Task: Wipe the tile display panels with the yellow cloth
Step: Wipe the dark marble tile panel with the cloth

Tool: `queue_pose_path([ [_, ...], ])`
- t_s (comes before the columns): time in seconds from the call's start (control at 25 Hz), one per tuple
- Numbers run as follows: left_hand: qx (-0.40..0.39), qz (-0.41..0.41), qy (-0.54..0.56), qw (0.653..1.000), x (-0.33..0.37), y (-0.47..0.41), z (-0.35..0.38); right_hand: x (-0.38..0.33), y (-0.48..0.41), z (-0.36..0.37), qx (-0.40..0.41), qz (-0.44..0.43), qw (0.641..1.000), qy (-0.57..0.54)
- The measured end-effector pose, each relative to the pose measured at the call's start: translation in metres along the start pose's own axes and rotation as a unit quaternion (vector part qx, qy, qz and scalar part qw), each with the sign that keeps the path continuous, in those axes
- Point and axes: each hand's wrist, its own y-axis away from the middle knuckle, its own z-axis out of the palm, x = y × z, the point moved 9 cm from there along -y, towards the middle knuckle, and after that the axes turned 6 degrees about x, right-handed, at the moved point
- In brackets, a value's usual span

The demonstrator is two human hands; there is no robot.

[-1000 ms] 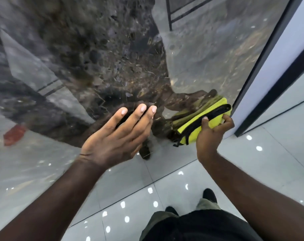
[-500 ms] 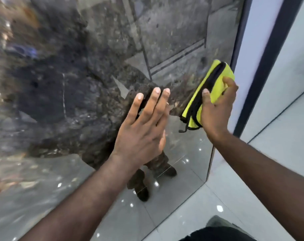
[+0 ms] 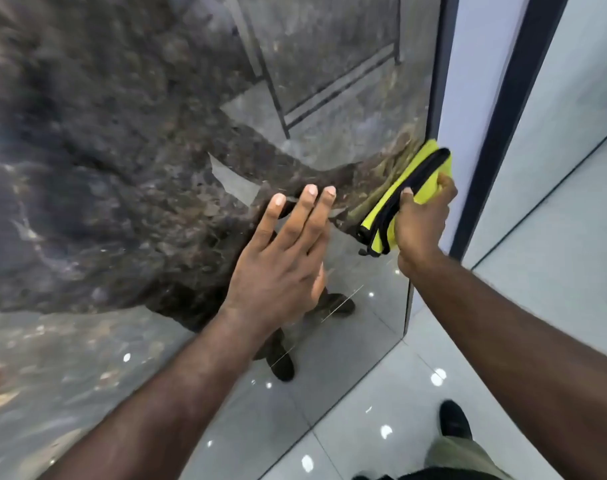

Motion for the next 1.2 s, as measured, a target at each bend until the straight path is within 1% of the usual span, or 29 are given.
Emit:
queue_pose_path([
  [0.04,-0.012,0.013,0.005,1.000,0.009,-0.005,0.006,0.019,-0.002,-0.002,-0.002,0.029,1.000,0.001],
  [0.12,-0.029,0.020,0.016,0.999,0.023,-0.015,0.019,0.031,0.005,-0.005,-0.025,-0.058,0.998,0.009],
  [0.16,-0.032,0.022,0.016,0.999,0.029,-0.019,0.025,0.044,0.008,-0.003,-0.038,-0.081,0.996,0.012],
  [0.2,-0.032,0.026,0.011,0.999,0.035,-0.023,0.030,0.064,0.003,-0.001,-0.038,-0.066,0.997,0.022],
  [0.24,-0.028,0.033,0.002,0.999,0.040,-0.025,0.034,0.092,-0.004,-0.001,-0.029,0.009,0.999,0.020],
  [0.28,-0.019,0.041,-0.010,0.999,0.045,-0.024,0.037,0.117,-0.003,-0.001,-0.026,0.113,0.993,0.018],
  [0.32,-0.009,0.048,-0.026,0.998,0.050,-0.024,0.041,0.140,-0.001,0.000,-0.026,0.190,0.981,0.026],
  [0.36,-0.001,0.055,-0.049,0.997,0.054,-0.022,0.044,0.150,0.000,0.001,-0.032,0.190,0.981,0.039],
  [0.44,0.005,0.065,-0.093,0.994,0.060,-0.017,0.051,0.168,-0.005,-0.003,-0.049,0.155,0.985,0.057],
  [0.48,0.008,0.067,-0.105,0.992,0.062,-0.017,0.052,0.184,-0.008,-0.002,-0.058,0.185,0.980,0.055],
  [0.56,0.021,0.066,-0.106,0.992,0.064,-0.019,0.049,0.213,-0.005,-0.007,-0.058,0.286,0.953,0.082],
  [0.6,0.028,0.064,-0.105,0.992,0.063,-0.020,0.048,0.216,-0.002,-0.007,-0.066,0.299,0.947,0.094],
  [0.68,0.029,0.060,-0.114,0.991,0.062,-0.020,0.050,0.223,-0.003,-0.005,-0.088,0.268,0.952,0.119],
  [0.72,0.029,0.060,-0.122,0.990,0.062,-0.020,0.049,0.224,-0.005,-0.005,-0.089,0.278,0.949,0.123],
  [0.8,0.030,0.064,-0.129,0.989,0.063,-0.020,0.050,0.230,-0.008,-0.004,-0.083,0.332,0.932,0.121],
  [0.84,0.032,0.066,-0.131,0.989,0.064,-0.020,0.051,0.228,-0.011,-0.003,-0.082,0.337,0.929,0.129],
  [0.96,0.039,0.066,-0.129,0.989,0.063,-0.020,0.052,0.210,-0.017,0.000,-0.083,0.245,0.956,0.135],
  [1.0,0.040,0.062,-0.128,0.989,0.063,-0.019,0.051,0.205,-0.013,-0.001,-0.083,0.239,0.959,0.127],
  [1.08,0.036,0.062,-0.128,0.989,0.064,-0.018,0.051,0.203,-0.014,-0.006,-0.057,0.276,0.953,0.108],
  [1.12,0.031,0.064,-0.124,0.990,0.065,-0.018,0.052,0.197,-0.018,-0.005,-0.046,0.276,0.955,0.094],
  [1.2,0.022,0.057,-0.111,0.992,0.063,-0.018,0.051,0.168,-0.026,-0.002,-0.037,0.219,0.973,0.069],
])
